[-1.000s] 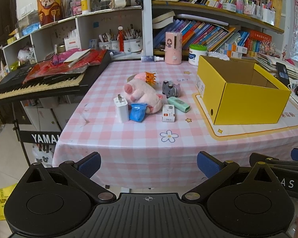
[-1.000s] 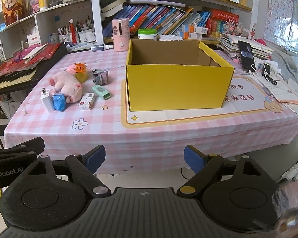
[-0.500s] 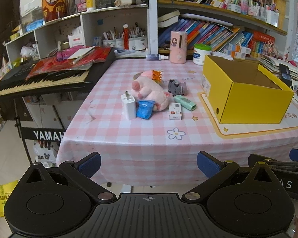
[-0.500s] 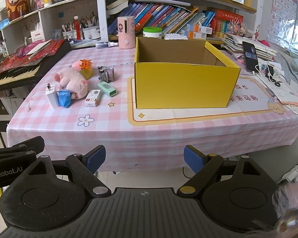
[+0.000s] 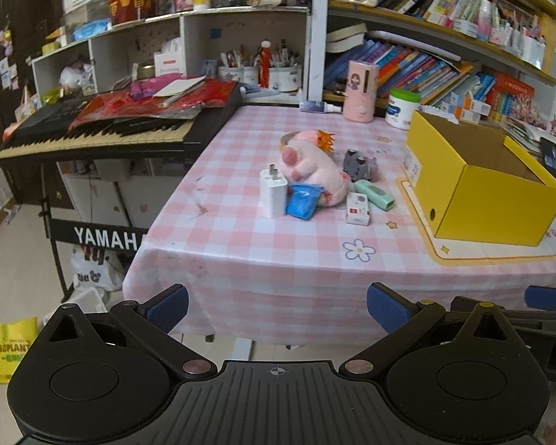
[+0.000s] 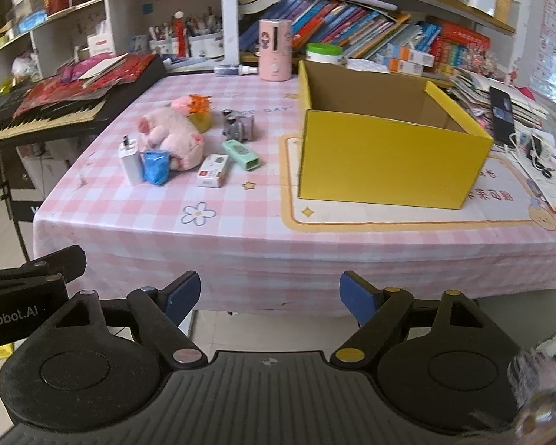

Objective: Organize objects
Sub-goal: 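Grasp the white charger with the left tool while the right tool grasps the small white box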

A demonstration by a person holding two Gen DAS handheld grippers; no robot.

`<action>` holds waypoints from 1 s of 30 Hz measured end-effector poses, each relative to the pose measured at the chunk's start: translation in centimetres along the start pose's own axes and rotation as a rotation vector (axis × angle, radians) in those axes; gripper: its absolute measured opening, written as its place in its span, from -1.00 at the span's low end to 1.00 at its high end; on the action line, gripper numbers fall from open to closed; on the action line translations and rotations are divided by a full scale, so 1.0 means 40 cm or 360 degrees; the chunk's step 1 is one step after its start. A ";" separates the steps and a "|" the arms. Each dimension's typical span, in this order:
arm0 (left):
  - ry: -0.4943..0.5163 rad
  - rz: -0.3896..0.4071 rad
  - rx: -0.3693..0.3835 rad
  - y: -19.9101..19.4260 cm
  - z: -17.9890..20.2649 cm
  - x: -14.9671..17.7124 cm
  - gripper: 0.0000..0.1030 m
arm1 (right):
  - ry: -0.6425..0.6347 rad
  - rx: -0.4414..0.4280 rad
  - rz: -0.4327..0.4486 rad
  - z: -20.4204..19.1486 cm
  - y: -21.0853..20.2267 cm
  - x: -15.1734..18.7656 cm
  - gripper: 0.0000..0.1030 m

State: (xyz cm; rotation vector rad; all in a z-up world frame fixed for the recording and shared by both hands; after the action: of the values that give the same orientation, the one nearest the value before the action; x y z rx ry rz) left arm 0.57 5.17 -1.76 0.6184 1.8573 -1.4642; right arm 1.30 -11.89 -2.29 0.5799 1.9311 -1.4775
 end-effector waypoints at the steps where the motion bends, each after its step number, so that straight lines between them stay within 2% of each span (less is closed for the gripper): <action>1: -0.0014 -0.0009 0.0005 0.004 -0.003 -0.002 0.99 | -0.0006 -0.0013 -0.0003 -0.004 0.005 -0.003 0.58; 4: -0.0040 -0.0030 -0.0002 0.019 -0.011 -0.005 0.99 | -0.0025 -0.0042 -0.0014 -0.011 0.021 -0.011 0.55; 7: -0.0042 -0.0030 -0.0012 0.034 -0.009 -0.011 0.99 | -0.0046 -0.0087 -0.0023 -0.015 0.040 -0.022 0.39; 10: -0.0041 -0.0039 -0.0032 0.054 -0.009 -0.022 0.99 | -0.0061 -0.0121 -0.0038 -0.018 0.067 -0.036 0.31; 18: -0.0115 -0.0101 -0.0070 0.128 -0.008 -0.065 0.99 | -0.0121 -0.0190 -0.0118 -0.019 0.161 -0.096 0.29; 21: -0.0134 -0.0115 -0.0079 0.161 0.000 -0.085 1.00 | -0.0141 -0.0227 -0.0157 -0.016 0.202 -0.119 0.15; 22: -0.0133 -0.0122 -0.0080 0.175 0.004 -0.093 1.00 | -0.0153 -0.0241 -0.0163 -0.015 0.215 -0.129 0.02; 24: -0.0133 -0.0118 -0.0089 0.196 0.012 -0.107 1.00 | -0.0167 -0.0269 -0.0159 -0.011 0.239 -0.149 -0.10; 30: -0.0154 -0.0083 -0.0118 0.263 0.031 -0.151 1.00 | -0.0201 -0.0297 -0.0156 0.003 0.322 -0.190 -0.14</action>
State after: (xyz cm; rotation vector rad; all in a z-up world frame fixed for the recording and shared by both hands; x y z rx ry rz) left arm 12.42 6.91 -4.11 0.4588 1.8556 -1.4261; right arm 15.41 -8.24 -5.73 0.3053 1.9942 -1.3395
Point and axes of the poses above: each gripper's, at about its wrist camera, not at the fingertips, and y roughly the way its jaws point, z to its right, x to its underside, the point moved 2 cm from there along y, roughly the way its jaws point, and after that the axes turned 14 degrees about -x, right-handed, at the moved point
